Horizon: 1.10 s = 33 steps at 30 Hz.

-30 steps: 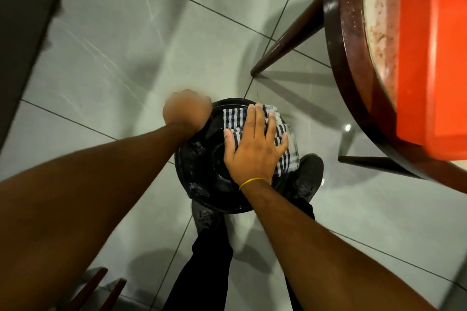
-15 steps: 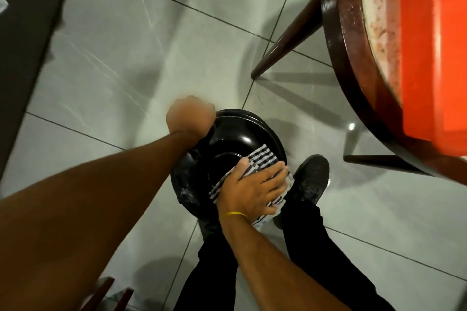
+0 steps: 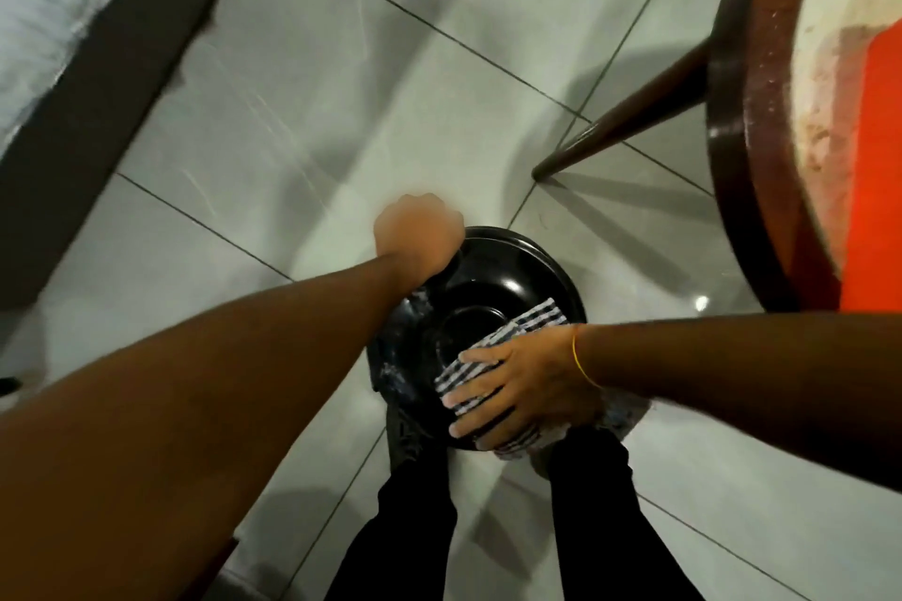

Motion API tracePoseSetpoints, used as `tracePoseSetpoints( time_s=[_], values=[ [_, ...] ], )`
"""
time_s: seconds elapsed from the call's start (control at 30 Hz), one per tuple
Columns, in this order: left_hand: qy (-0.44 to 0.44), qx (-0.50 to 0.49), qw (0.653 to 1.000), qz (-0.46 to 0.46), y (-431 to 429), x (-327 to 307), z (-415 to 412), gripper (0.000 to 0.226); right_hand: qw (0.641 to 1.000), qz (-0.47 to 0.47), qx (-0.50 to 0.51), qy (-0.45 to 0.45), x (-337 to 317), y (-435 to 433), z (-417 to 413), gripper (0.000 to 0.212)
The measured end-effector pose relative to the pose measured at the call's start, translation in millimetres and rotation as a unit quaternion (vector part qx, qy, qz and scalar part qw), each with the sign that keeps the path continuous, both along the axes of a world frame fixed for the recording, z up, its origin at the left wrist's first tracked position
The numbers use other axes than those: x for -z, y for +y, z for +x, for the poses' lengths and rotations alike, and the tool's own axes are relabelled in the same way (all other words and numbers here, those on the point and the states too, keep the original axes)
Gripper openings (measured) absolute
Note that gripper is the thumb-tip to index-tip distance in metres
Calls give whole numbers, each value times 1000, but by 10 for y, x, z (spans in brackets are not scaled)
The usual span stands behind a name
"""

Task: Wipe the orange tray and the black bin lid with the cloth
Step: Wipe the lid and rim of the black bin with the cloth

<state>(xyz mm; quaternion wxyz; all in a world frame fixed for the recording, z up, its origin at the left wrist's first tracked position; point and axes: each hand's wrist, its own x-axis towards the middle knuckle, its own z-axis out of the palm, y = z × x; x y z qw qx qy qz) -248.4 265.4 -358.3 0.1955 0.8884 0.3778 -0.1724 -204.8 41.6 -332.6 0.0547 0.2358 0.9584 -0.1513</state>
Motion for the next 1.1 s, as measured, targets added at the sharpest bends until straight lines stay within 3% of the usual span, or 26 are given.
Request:
tracePoseSetpoints(
  time_s=[0.17,0.3,0.57,0.8,0.97,1.03,1.1],
  values=[
    [0,-10,1000,-24,-20,-3,4,38,997,22,27,72,185,-14,-44,79],
    [-6,-22,999,-34,-44,-20,36,36,993,-16,77,86,152,-33,-83,73],
    [-20,-61,997,-48,-60,-37,33,37,977,-15,206,47,87,94,-570,73],
    [-26,-73,995,-63,-53,-55,32,36,940,-29,335,50,97,165,-902,73],
    [-17,-69,994,-78,-36,-50,40,35,880,16,472,53,122,328,-1068,73],
    [-8,-64,994,-89,-11,-53,47,34,814,32,577,54,123,524,-1151,69],
    [6,-42,993,-114,29,-56,71,36,720,19,692,59,107,723,-1244,65]
  ],
)
